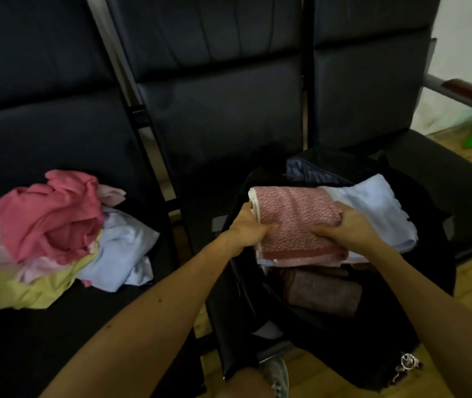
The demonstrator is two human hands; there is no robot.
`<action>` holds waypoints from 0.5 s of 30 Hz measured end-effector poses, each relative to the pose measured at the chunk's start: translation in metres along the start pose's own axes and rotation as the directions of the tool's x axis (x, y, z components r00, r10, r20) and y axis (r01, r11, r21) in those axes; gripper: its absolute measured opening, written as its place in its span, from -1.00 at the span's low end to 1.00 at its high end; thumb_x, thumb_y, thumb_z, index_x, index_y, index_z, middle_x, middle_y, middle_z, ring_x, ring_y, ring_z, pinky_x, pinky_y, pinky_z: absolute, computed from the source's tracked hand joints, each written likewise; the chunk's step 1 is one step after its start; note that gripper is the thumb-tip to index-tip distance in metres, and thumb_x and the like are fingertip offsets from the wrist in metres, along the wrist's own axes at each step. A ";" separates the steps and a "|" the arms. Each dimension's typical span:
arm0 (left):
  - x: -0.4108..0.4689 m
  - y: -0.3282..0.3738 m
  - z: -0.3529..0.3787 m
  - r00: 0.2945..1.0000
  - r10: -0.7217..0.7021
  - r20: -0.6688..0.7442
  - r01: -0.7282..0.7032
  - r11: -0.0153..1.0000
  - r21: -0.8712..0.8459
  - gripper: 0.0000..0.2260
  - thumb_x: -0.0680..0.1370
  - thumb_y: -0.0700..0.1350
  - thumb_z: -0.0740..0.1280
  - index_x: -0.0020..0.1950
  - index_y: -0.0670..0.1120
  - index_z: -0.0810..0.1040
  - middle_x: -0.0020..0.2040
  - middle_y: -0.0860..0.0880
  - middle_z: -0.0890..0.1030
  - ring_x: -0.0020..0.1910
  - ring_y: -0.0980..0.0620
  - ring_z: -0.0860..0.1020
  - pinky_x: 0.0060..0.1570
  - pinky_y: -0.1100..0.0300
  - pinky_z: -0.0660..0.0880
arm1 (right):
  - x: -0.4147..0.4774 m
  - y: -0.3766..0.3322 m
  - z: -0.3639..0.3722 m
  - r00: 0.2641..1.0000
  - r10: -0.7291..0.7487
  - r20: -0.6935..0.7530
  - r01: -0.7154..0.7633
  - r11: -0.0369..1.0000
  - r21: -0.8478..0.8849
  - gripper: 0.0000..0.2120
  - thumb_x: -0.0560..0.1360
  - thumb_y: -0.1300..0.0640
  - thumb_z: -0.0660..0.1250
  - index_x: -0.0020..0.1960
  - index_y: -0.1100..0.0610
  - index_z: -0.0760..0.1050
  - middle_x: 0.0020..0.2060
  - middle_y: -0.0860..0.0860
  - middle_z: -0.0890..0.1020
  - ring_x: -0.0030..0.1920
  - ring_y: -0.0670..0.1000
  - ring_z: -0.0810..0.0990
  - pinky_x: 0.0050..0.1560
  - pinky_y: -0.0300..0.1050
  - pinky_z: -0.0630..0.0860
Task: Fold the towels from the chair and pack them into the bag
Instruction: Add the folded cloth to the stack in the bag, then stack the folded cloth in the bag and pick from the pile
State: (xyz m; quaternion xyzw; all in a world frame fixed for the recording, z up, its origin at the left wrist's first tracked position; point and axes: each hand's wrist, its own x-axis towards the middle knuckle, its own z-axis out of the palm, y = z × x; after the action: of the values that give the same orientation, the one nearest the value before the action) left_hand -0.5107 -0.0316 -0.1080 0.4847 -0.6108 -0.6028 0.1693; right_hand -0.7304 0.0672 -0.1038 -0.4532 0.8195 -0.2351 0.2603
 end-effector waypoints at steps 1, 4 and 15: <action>-0.011 0.006 -0.003 1.000 0.004 -0.005 -0.004 1.000 0.012 -0.28 0.48 -0.15 0.53 0.51 -0.09 0.19 0.27 -0.05 0.51 0.23 -0.04 0.54 0.26 0.00 0.52 | -0.006 0.001 -0.001 0.999 0.019 -0.035 -0.020 1.000 -0.024 0.00 0.31 -0.22 0.54 0.56 0.14 0.16 0.46 0.17 0.37 0.41 0.19 0.38 0.39 0.08 0.34; -0.065 0.014 -0.032 0.981 0.156 -0.118 -0.150 0.987 0.055 -0.44 0.51 -0.14 0.49 0.44 -0.02 0.34 0.12 0.05 0.55 0.05 0.11 0.59 0.00 0.26 0.56 | -0.042 -0.018 0.007 0.984 -0.054 -0.171 0.039 0.995 -0.091 -0.09 0.40 -0.11 0.51 0.57 0.11 0.13 0.49 0.21 0.28 0.45 0.26 0.28 0.40 0.18 0.27; -0.217 -0.132 -0.172 0.891 -0.029 -0.453 0.061 0.997 0.056 -0.92 0.53 -0.16 0.45 -0.16 -0.12 0.64 -0.37 -0.08 0.65 -0.44 0.04 0.60 -0.38 0.08 0.59 | -0.184 -0.145 0.206 0.927 -0.367 0.083 0.323 0.890 0.322 -0.77 0.45 0.16 0.50 0.03 -0.06 0.56 -0.13 -0.14 0.65 -0.08 -0.17 0.63 -0.05 -0.11 0.61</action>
State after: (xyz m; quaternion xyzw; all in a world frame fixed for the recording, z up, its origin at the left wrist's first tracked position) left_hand -0.2212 0.0687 -0.1081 0.6312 -0.5636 -0.4560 0.2757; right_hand -0.4250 0.1267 -0.1300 -0.5619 0.6595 -0.3677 0.3380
